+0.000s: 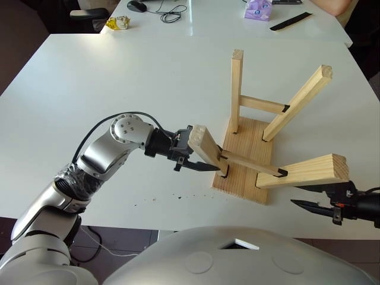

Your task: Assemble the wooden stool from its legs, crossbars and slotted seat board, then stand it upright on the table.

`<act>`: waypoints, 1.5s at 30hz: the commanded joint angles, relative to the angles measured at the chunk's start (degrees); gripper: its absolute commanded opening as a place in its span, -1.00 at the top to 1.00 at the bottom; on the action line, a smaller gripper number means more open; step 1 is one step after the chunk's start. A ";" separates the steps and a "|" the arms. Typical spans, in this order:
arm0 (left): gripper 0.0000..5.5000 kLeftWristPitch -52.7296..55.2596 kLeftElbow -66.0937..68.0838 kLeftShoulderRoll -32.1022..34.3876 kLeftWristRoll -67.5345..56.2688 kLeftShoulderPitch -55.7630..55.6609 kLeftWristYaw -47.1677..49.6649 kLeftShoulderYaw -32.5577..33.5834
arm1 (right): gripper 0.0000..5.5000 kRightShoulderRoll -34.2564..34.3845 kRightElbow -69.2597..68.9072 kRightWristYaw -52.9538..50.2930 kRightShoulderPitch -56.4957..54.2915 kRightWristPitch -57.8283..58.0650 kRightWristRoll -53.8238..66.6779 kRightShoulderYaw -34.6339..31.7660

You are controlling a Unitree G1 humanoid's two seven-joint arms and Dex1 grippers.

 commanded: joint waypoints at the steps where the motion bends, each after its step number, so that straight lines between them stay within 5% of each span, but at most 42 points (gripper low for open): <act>1: 0.25 5.77 6.93 4.42 13.24 4.58 0.72 -4.52 | -0.01 2.87 -1.43 -6.68 -2.73 -1.34 -1.21 4.73; 8: 0.25 5.72 7.07 4.23 13.21 5.10 1.55 -4.30 | -0.40 5.78 0.71 -14.32 -6.26 -2.81 -2.37 8.47; 17: 0.25 5.32 8.51 3.62 13.49 3.93 1.61 -4.11 | -0.95 3.57 0.33 -12.08 -7.60 -3.23 1.17 10.71; 29: 0.25 4.14 10.24 4.18 13.77 2.23 -0.36 -4.41 | -0.96 3.13 1.26 -11.93 -14.54 -3.61 3.04 12.61; 45: 0.25 4.04 10.66 4.39 13.58 1.83 -1.49 -4.17 | 0.00 2.79 2.39 -10.38 -18.60 -3.21 5.70 12.06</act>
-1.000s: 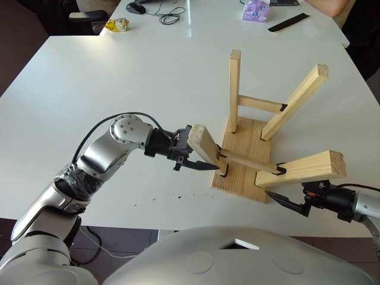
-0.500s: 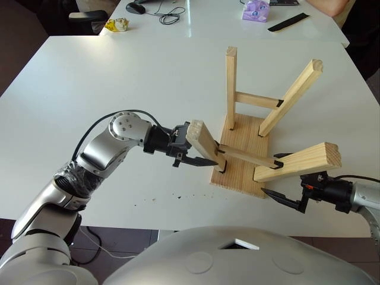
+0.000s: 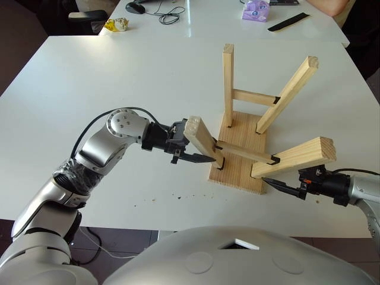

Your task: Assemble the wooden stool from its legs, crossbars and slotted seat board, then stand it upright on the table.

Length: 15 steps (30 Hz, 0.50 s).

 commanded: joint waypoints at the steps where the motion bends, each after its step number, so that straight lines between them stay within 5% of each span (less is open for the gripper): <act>1: 0.25 5.80 6.15 4.38 13.45 3.29 -0.96 -4.99 | 0.05 -0.80 -1.49 0.77 -4.39 -1.04 4.28 0.34; 4: 0.25 5.93 6.73 4.20 13.17 2.37 -1.81 -4.89 | 0.20 -1.24 -1.83 1.12 -5.35 -1.42 4.09 1.57; 15: 0.25 4.91 11.24 3.33 13.96 -1.26 -4.98 -5.06 | 0.24 -3.35 -0.38 3.07 -8.33 -2.98 2.92 5.33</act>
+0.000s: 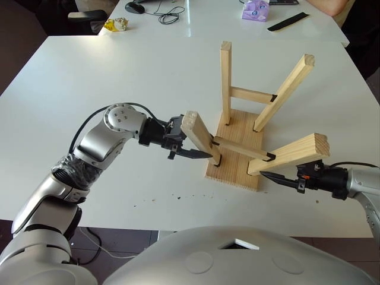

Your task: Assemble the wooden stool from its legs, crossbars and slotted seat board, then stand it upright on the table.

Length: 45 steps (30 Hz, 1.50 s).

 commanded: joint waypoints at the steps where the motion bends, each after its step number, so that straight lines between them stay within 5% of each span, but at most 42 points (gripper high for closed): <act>1: 0.25 4.81 7.65 3.29 14.10 1.30 -2.05 -5.61 | 0.24 -1.03 -1.25 1.75 -4.27 -3.26 1.01 3.17; 45: 0.25 -0.53 15.66 -0.43 15.13 0.84 -5.88 -5.57 | 0.25 4.24 3.59 -5.24 -3.19 -10.04 -1.63 6.96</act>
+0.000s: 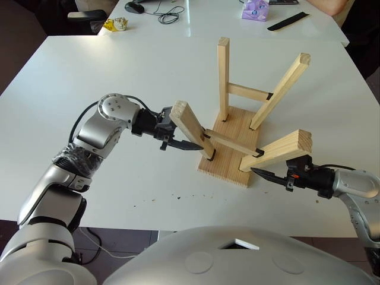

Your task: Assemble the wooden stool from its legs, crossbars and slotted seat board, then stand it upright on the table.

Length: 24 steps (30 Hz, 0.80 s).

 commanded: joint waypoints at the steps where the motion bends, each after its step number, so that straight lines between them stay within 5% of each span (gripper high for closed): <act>1: 0.25 4.07 4.44 1.37 15.26 4.39 1.58 -6.87 | 0.25 -0.88 -0.71 -0.39 -2.71 -0.47 -0.65 1.88; 5: 0.25 3.94 4.18 1.48 15.40 4.61 1.98 -6.71 | 0.25 -4.06 -0.13 1.11 -4.03 1.62 -1.14 1.65; 14: 0.25 4.30 2.44 1.30 15.15 6.06 3.61 -6.78 | -0.35 -12.82 5.70 5.70 -7.19 -0.18 -8.56 5.47; 17: 0.25 4.39 1.98 1.39 15.12 6.33 3.96 -6.83 | -0.40 -18.71 11.76 7.73 -8.19 -4.54 -13.67 4.70; 24: 0.25 5.05 0.10 1.22 14.96 7.03 5.51 -6.97 | -0.40 -22.89 20.15 13.37 -31.33 -1.37 -8.01 1.53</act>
